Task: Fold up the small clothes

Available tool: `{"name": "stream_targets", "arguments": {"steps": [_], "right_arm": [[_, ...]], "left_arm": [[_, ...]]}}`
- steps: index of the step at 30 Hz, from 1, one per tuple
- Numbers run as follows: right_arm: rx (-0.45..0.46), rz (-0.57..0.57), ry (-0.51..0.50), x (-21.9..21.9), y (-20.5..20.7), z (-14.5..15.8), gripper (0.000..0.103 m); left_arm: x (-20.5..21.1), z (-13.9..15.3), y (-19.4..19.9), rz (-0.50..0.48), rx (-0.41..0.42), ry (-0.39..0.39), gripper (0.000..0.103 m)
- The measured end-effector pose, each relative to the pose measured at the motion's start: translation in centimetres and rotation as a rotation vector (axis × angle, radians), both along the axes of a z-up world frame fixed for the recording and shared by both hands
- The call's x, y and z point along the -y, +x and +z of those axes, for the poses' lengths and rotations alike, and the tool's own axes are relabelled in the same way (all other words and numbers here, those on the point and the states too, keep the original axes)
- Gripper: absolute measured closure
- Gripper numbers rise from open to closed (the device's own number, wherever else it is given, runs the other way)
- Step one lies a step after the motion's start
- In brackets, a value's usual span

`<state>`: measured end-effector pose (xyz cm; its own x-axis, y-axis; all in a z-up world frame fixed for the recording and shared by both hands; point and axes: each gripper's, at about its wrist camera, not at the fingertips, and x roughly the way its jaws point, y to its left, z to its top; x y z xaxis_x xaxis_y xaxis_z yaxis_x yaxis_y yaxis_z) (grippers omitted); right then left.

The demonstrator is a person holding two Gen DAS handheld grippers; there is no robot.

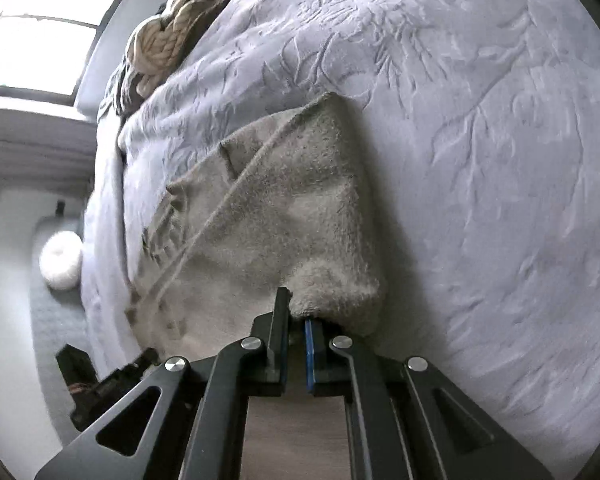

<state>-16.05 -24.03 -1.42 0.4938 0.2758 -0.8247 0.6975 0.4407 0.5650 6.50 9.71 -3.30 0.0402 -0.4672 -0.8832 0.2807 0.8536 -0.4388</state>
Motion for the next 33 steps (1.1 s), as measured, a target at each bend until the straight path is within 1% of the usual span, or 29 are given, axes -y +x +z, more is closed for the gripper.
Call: {"name": "stream_targets", "arguments": {"steps": [4,6,9,10,11,13,15,17,18,21,22,25,26,27,28,31,33], "right_arm": [[-0.053,0.027,0.027,-0.3,-0.5,-1.7,0.096],[-0.057,0.036,0.03,-0.6,-0.9,-1.5,0.095],[-0.073,0.082,0.017,-1.4,-1.2,-0.5,0.088],[-0.071,0.125,0.004,-1.9,-1.1,0.3,0.08],[-0.058,0.153,-0.01,-2.2,-1.0,1.0,0.067],[-0.007,0.181,-0.058,-2.2,-1.2,2.9,0.053],[0.029,0.166,-0.115,-1.3,-1.2,4.4,0.053],[0.029,0.105,-0.146,0.5,-1.1,4.6,0.053],[0.029,0.063,-0.143,1.7,-0.9,4.3,0.053],[0.022,-0.027,-0.112,4.7,-0.2,2.1,0.053],[0.023,-0.04,-0.092,5.4,0.1,1.2,0.053],[0.039,-0.052,0.025,6.5,1.3,-1.6,0.053],[0.055,-0.052,0.074,6.8,1.7,-2.3,0.061],[0.057,-0.038,0.085,6.7,2.1,-2.5,0.071],[0.051,-0.01,0.067,6.2,2.7,-2.2,0.094],[0.031,0.141,-0.159,4.2,4.7,1.2,0.094],[-0.037,0.252,-0.333,2.8,6.0,2.7,0.094]], "left_arm": [[-0.3,-1.0,-0.5,0.002,0.0,0.048,0.095],[-0.5,-1.0,-0.5,0.005,0.014,0.067,0.095],[-1.0,-0.7,-0.2,-0.001,0.045,0.118,0.095],[-1.2,-0.5,-0.1,-0.004,0.056,0.134,0.095],[-1.3,-0.1,-0.1,-0.01,0.069,0.148,0.095],[-1.5,0.8,-0.1,-0.027,0.101,0.164,0.095],[-1.2,1.9,-0.2,-0.042,0.136,0.172,0.095],[-0.6,2.8,-0.4,-0.052,0.166,0.163,0.095],[0.0,3.2,-0.6,-0.067,0.178,0.152,0.095],[2.0,3.2,-0.8,-0.099,0.185,0.139,0.095],[2.7,3.1,-0.8,-0.108,0.183,0.14,0.095],[4.3,2.0,-0.9,-0.124,0.165,0.142,0.095],[4.7,1.5,-0.9,-0.126,0.158,0.149,0.095],[5.0,1.1,-0.9,-0.127,0.152,0.158,0.095],[5.1,0.7,-0.9,-0.128,0.149,0.168,0.095],[5.0,-0.1,-1.0,-0.124,0.147,0.197,0.095],[4.9,-0.3,-1.2,-0.121,0.149,0.202,0.095]]}}
